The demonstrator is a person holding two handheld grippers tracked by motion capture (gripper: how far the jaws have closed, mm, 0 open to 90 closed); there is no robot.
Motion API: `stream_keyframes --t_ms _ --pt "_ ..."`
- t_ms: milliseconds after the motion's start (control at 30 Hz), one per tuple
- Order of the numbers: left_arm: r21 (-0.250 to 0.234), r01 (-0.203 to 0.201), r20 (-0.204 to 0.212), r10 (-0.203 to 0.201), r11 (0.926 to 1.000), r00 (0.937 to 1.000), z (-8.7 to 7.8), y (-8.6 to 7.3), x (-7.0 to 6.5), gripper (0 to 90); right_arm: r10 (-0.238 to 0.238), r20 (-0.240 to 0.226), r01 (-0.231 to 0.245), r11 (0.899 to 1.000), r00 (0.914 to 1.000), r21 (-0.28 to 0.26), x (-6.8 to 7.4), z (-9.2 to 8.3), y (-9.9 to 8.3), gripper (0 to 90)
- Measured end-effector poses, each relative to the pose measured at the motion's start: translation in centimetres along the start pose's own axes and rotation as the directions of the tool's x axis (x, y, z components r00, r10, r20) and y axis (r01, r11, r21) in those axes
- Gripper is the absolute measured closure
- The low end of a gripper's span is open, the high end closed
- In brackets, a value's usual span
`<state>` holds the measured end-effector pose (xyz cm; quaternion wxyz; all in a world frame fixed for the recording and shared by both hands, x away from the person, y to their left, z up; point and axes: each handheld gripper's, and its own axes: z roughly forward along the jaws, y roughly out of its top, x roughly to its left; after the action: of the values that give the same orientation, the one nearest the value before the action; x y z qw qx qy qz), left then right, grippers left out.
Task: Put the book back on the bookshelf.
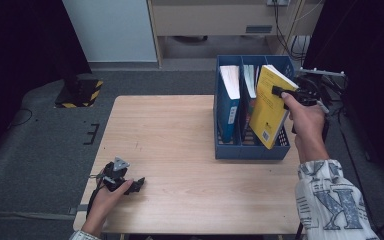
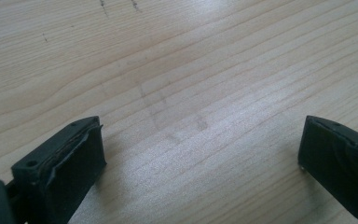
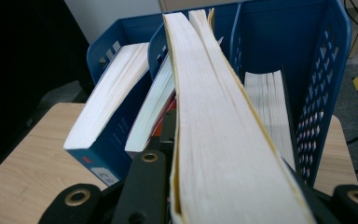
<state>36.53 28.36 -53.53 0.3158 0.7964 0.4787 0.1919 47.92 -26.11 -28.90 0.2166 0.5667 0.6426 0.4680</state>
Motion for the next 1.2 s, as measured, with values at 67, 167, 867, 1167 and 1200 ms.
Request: stream_keyframes --t_ms 67,167,867,1167,1200 --pt "0.000 -0.001 0.000 0.001 1.0000 1.0000 0.0 0.0 0.0 0.0 0.008 0.003 -0.008 1.000 1.0000 -0.003 0.1 0.3 0.0 74.8" --pt "0.002 -0.002 0.002 0.002 1.0000 1.0000 0.0 0.0 0.0 0.0 0.013 0.009 -0.013 1.000 0.9999 -0.012 0.2 0.8 -0.1 74.7" --pt "0.001 -0.005 0.005 0.005 1.0000 1.0000 0.0 0.1 0.0 0.0 0.021 0.082 -0.017 0.998 0.9964 -0.060 1.2 3.5 -0.6 74.8" --pt "0.000 -0.004 0.007 0.004 1.0000 1.0000 0.1 0.1 0.0 0.0 0.016 0.099 -0.011 0.999 0.9950 -0.054 1.2 4.9 -1.1 74.8" --pt "0.000 -0.004 0.007 0.004 1.0000 1.0000 0.1 0.1 0.0 0.0 0.016 0.100 -0.011 0.999 0.9949 -0.052 1.2 5.0 -1.2 74.8"
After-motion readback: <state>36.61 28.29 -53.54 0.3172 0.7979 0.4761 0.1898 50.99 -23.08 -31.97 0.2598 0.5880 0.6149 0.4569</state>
